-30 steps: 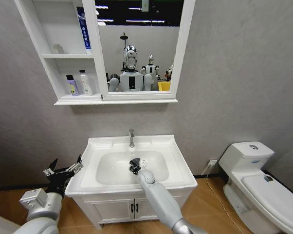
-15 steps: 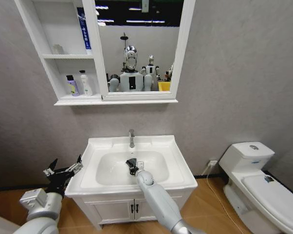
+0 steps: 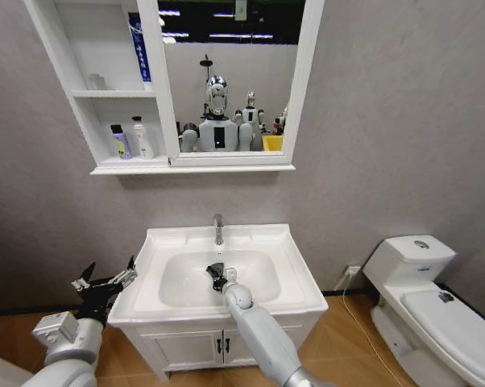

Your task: Move facial cleanser and shampoo from washbasin to cabinet, then wipe washbasin with towel.

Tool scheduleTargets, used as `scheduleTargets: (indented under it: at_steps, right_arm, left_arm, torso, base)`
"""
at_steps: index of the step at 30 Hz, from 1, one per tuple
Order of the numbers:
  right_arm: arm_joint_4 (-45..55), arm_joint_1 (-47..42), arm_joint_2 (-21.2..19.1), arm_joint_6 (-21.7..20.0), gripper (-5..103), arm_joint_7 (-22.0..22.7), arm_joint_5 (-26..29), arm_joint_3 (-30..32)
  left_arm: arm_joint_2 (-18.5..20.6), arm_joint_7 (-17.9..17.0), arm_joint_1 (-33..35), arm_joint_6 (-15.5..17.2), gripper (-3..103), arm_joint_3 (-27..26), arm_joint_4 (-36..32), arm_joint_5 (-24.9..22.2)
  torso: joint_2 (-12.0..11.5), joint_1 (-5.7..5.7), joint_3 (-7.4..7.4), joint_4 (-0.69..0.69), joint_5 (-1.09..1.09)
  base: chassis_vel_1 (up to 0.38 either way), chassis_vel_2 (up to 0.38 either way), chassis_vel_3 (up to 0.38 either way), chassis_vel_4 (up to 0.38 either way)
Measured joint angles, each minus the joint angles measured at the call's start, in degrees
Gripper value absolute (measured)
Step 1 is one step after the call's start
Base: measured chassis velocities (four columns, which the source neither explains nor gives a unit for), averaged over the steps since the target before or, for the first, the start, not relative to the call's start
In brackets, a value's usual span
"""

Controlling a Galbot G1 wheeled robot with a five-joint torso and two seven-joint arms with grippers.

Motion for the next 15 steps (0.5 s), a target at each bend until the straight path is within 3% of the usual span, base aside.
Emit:
scheduleTargets:
  at_steps: [15]
  right_arm:
    - [5.0,-2.5,-2.8,0.8,5,0.3,0.0,1.1]
  left_arm:
    - [0.0,0.0,0.0,0.0,100,0.0,0.0,0.0]
  torso:
    - [0.0,0.01,0.02,-0.03,-0.02]
  base:
    - [0.0,0.0,0.0,0.0]
